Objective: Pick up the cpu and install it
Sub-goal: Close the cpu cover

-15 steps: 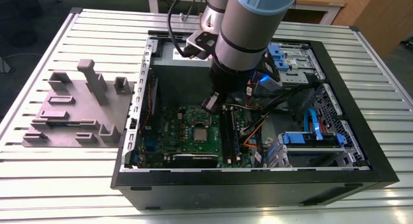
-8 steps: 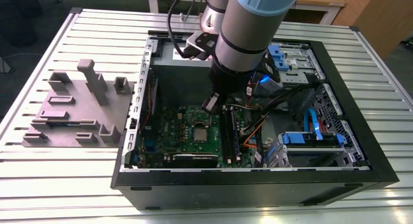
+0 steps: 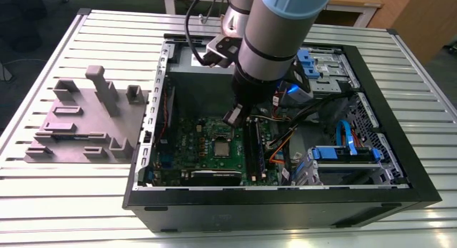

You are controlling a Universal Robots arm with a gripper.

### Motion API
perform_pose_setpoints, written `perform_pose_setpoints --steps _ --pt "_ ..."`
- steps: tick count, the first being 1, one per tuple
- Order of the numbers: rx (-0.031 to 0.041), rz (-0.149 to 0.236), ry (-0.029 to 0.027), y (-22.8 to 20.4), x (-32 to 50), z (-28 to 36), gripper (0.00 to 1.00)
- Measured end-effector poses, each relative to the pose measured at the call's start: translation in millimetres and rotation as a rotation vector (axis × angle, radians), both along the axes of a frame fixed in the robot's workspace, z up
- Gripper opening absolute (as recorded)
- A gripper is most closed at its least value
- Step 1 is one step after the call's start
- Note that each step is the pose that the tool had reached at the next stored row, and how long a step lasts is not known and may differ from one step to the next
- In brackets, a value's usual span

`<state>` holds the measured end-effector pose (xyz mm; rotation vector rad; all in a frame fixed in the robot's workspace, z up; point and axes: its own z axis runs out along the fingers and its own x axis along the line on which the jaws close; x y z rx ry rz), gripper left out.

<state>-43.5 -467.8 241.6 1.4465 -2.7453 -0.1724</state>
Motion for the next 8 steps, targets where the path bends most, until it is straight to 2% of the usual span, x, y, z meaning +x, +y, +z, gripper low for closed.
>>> perform_pose_setpoints --steps 8 --pt "0.0000 0.000 0.0000 -3.0 0.0 0.0 0.10"
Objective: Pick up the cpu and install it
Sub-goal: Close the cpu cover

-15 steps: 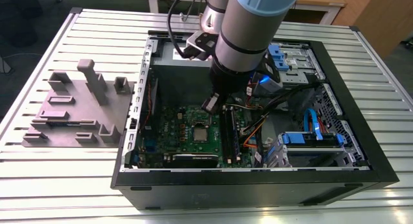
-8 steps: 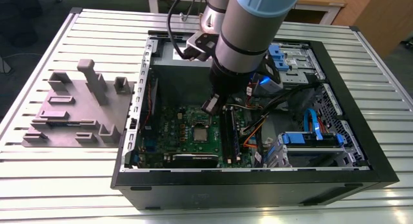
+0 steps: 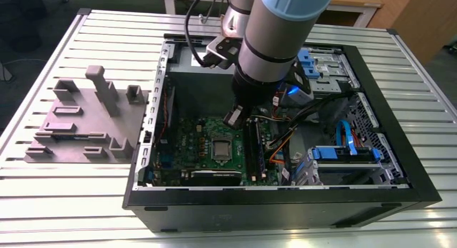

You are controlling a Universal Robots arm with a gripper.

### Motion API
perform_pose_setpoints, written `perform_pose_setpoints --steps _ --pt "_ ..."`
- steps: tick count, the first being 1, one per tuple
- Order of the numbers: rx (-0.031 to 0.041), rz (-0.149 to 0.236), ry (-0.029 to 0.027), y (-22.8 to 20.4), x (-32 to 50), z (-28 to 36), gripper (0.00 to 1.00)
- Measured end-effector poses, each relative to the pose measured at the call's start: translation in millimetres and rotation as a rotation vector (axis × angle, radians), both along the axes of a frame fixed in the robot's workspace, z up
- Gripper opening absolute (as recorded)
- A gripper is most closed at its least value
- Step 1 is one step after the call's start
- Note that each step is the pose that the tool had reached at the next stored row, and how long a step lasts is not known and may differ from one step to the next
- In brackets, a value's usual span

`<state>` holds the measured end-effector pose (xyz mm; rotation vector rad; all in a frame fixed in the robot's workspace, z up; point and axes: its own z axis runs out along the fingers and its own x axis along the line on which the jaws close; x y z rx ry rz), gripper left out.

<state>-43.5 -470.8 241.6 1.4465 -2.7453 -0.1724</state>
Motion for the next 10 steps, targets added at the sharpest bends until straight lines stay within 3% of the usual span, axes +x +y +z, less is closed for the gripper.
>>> perform_pose_setpoints --steps 10 --pt "0.0000 0.000 0.0000 -1.6 0.0 0.0 0.10"
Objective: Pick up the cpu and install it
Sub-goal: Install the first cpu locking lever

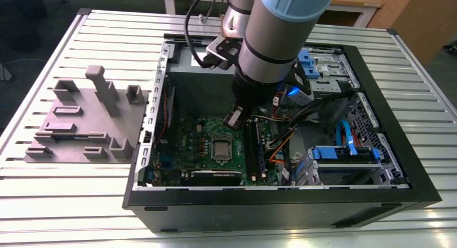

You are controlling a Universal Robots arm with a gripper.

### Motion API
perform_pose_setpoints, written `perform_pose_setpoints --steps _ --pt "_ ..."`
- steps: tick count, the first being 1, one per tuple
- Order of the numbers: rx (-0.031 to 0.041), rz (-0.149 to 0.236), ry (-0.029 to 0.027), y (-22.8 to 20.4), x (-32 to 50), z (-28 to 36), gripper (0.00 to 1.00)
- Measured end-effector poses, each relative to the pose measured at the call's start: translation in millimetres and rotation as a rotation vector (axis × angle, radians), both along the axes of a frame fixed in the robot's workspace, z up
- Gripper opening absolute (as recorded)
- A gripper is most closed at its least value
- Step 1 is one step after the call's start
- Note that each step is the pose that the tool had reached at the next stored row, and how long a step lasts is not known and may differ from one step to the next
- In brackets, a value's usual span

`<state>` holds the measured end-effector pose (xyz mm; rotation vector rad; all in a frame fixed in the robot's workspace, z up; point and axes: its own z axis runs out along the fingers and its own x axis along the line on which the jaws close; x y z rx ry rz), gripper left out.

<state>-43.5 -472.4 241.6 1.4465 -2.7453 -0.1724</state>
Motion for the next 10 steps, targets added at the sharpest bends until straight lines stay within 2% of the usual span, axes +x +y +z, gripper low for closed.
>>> perform_pose_setpoints --steps 10 --pt "0.0000 0.000 0.0000 -0.8 -0.3 0.0 0.10"
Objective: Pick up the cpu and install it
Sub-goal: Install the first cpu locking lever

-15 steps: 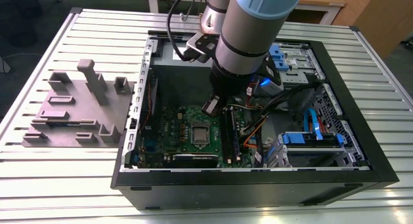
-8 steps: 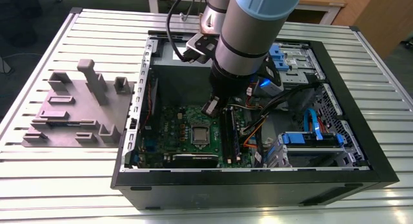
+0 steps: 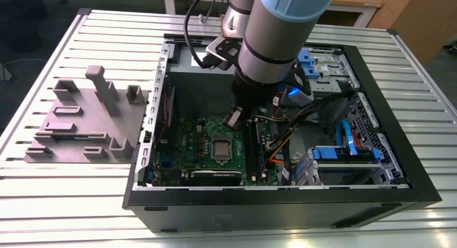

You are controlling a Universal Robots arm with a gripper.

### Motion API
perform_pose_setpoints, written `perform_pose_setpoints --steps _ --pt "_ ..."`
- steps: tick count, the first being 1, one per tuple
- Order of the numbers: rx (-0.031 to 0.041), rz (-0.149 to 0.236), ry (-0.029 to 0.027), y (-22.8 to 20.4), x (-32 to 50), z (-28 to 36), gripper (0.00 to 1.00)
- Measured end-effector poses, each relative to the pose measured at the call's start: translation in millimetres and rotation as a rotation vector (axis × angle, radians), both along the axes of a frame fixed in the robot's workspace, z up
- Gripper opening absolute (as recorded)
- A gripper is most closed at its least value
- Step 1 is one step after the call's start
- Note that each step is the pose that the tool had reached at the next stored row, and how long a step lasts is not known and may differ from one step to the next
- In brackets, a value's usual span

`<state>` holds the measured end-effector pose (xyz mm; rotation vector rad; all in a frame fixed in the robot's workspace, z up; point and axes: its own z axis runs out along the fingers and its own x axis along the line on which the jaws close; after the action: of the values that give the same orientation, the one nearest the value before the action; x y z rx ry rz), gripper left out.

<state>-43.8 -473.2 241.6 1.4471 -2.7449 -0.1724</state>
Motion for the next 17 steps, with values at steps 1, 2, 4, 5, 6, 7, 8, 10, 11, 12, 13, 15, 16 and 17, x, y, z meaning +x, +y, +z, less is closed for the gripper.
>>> perform_pose_setpoints --steps 1,2,4,5,6,7,8,10,11,12,13,15,16,17 --pt "0.0001 0.000 0.0000 0.0 0.5 0.0 0.10" --pt "0.0002 0.000 0.0000 0.4 1.4 0.0 0.10" --pt "0.0003 0.000 -0.0001 2.9 4.9 -0.1 0.10" --pt "0.0003 0.000 0.0000 4.5 6.5 0.0 0.10" --pt "0.0003 0.000 0.0000 6.4 8.1 0.0 0.10" --pt "0.0004 0.000 0.0000 8.2 9.5 -0.1 0.10" --pt "0.0004 0.000 0.0000 10.1 10.8 -0.1 0.10" --pt "0.0005 0.000 0.0000 13.9 12.9 -0.1 0.10" --pt "0.0004 0.000 0.0000 15.2 14.2 -0.1 0.10" --pt "0.0004 0.000 0.0000 16.6 15.4 -0.1 0.10" --pt "0.0003 0.000 0.0000 18.3 16.3 -0.1 0.10" --pt "0.0004 0.000 0.0000 22.3 17.2 -0.3 0.10" --pt "0.0004 0.000 0.0000 25.0 17.6 -0.4 0.10" --pt "0.0004 0.000 -0.0001 27.7 17.8 -0.6 0.10"
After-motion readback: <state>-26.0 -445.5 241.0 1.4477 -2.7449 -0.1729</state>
